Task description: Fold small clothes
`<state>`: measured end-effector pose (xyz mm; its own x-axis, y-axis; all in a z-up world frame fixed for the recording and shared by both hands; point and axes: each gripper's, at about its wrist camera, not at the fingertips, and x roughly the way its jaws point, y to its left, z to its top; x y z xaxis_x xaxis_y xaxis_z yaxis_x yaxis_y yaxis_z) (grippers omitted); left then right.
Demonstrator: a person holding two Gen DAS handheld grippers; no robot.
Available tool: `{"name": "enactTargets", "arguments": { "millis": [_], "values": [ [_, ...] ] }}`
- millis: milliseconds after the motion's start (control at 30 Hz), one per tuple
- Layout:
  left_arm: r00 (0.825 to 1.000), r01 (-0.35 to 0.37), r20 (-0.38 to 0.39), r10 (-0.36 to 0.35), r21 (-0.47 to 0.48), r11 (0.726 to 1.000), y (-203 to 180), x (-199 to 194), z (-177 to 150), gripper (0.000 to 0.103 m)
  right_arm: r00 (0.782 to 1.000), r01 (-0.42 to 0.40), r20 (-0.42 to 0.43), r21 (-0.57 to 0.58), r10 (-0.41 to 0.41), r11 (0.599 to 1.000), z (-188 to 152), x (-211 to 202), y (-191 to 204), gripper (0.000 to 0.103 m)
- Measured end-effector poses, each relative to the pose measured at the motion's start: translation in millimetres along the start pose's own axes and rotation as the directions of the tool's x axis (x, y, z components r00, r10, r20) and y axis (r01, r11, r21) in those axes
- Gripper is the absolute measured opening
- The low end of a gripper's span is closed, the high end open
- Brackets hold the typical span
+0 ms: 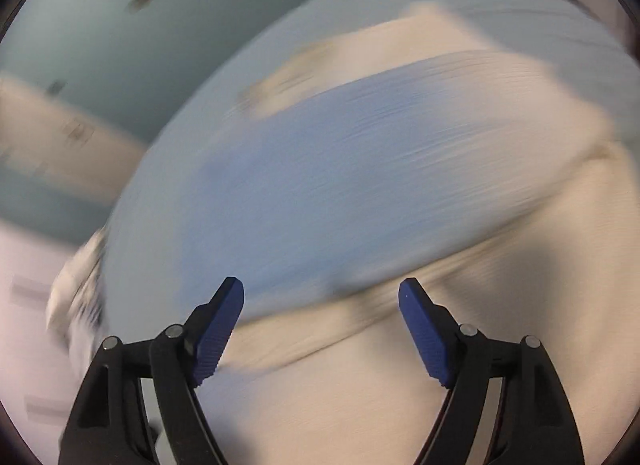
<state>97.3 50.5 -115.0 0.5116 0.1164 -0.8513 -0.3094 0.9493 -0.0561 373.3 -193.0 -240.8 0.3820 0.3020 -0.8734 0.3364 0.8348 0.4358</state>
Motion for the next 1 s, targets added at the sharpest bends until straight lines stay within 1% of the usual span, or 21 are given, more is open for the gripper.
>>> {"name": "enactTargets", "arguments": {
  "millis": [33,67,133,233,267,300,333,367,433,500,533,567,633,667,700,800,833,867,933,967,1000],
  "values": [
    [1.0,-0.001,0.001,0.001,0.002,1.0,-0.7,-0.1,-0.2,0.1,0.999,0.033,0.025,0.052,-0.034,0.998,16.3,-0.9,-21.1,0.068],
    [1.0,-0.002,0.0,0.002,0.005,1.0,-1.2,0.4,-0.4,0.1,0.998,0.055,0.035,0.085,-0.059,0.995,26.4,-2.9,-32.1,0.054],
    [1.0,-0.005,-0.003,0.005,0.016,1.0,-3.6,2.1,-1.2,0.1,0.996,0.075,0.043,0.129,-0.082,0.989,45.8,-3.0,-51.6,0.045],
    [1.0,-0.015,-0.006,0.015,0.026,1.0,-6.2,4.8,-2.0,0.1,0.992,0.098,0.064,0.122,-0.106,0.988,61.8,-7.0,-54.7,0.044],
    [1.0,-0.018,-0.007,0.018,0.027,0.999,-6.8,5.7,-2.2,0.1,0.992,0.086,0.08,0.089,-0.093,0.992,62.3,-10.3,-49.9,0.044],
    [1.0,-0.019,-0.01,0.02,0.027,0.999,-7.5,6.8,-2.1,0.1,0.99,0.099,0.094,0.024,-0.1,0.995,59.0,-10.4,-38.4,0.044],
    [1.0,-0.019,-0.013,0.02,0.027,0.999,-8.2,8.1,-2.1,0.1,0.984,0.146,0.114,-0.061,-0.139,0.987,49.9,-5.6,-21.2,0.044],
    [1.0,-0.019,-0.015,0.019,0.026,0.999,-8.7,8.8,-2.1,0.1,0.975,0.198,0.133,-0.134,-0.181,0.971,43.7,5.6,0.4,0.044],
    [1.0,-0.019,-0.019,0.019,0.03,0.999,-9.9,10.8,-2.9,0.1,0.936,0.349,0.159,-0.301,-0.314,0.888,29.4,31.8,27.7,0.044],
    [0.999,-0.025,-0.02,0.026,0.04,0.999,-11.3,12.4,-3.9,0.1,0.909,0.413,0.106,-0.366,-0.403,0.834,25.1,60.5,20.2,0.044],
    [0.999,-0.027,-0.022,0.028,0.044,0.999,-11.5,12.9,-4.0,0.1,0.894,0.441,0.104,-0.388,-0.437,0.809,22.6,71.2,10.5,0.046],
    [0.999,-0.029,-0.023,0.03,0.046,0.999,-11.8,13.6,-4.0,0.1,0.88,0.472,0.175,-0.412,-0.441,0.779,16.0,69.0,12.0,0.047],
    [0.999,-0.025,-0.027,0.026,0.045,0.999,-11.6,15.1,-4.1,0.1,0.857,0.512,0.2,-0.438,-0.474,0.739,8.4,65.6,22.8,0.047],
    [0.999,-0.025,-0.029,0.026,0.047,0.999,-11.3,15.5,-4.4,0.1,0.857,0.509,0.178,-0.432,-0.484,0.744,7.5,59.7,26.9,0.048],
    [0.999,-0.027,-0.033,0.029,0.051,0.998,-11.7,15.8,-5.1,0.1,0.874,0.475,0.129,-0.418,-0.468,0.774,7.2,49.7,29.9,0.048],
    [0.999,-0.033,-0.04,0.036,0.076,0.997,-13.7,11.4,-7.3,0.1,0.959,0.269,0.008,-0.341,-0.284,0.901,0.8,-1.4,34.4,0.05],
    [0.998,-0.033,-0.042,0.036,0.085,0.996,-14.5,8.4,-8.1,0.1,0.975,0.207,-0.018,-0.301,-0.223,0.931,-4.1,-27.1,30.7,0.057],
    [0.999,-0.03,-0.041,0.034,0.094,0.995,-14.8,4.1,-9.1,0.1,0.983,0.166,-0.032,-0.27,-0.181,0.949,-7.2,-48.3,26.7,0.068],
    [0.999,-0.017,-0.035,0.021,0.12,0.993,-14.7,-13.0,-12.0,0.1,0.994,0.086,-0.041,-0.222,-0.097,0.971,-29.3,-93.4,18.9,0.078],
    [1.0,-0.012,-0.026,0.016,0.137,0.991,-14.8,-24.2,-13.3,0.1,0.996,0.067,-0.038,-0.208,-0.076,0.976,-37.8,-133.0,-1.1,0.079],
    [1.0,-0.009,-0.019,0.012,0.149,0.989,-14.6,-32.8,-13.9,0.1,0.997,0.066,-0.03,-0.201,-0.074,0.977,-41.9,-154.4,-7.4,0.079]
  ]
}}
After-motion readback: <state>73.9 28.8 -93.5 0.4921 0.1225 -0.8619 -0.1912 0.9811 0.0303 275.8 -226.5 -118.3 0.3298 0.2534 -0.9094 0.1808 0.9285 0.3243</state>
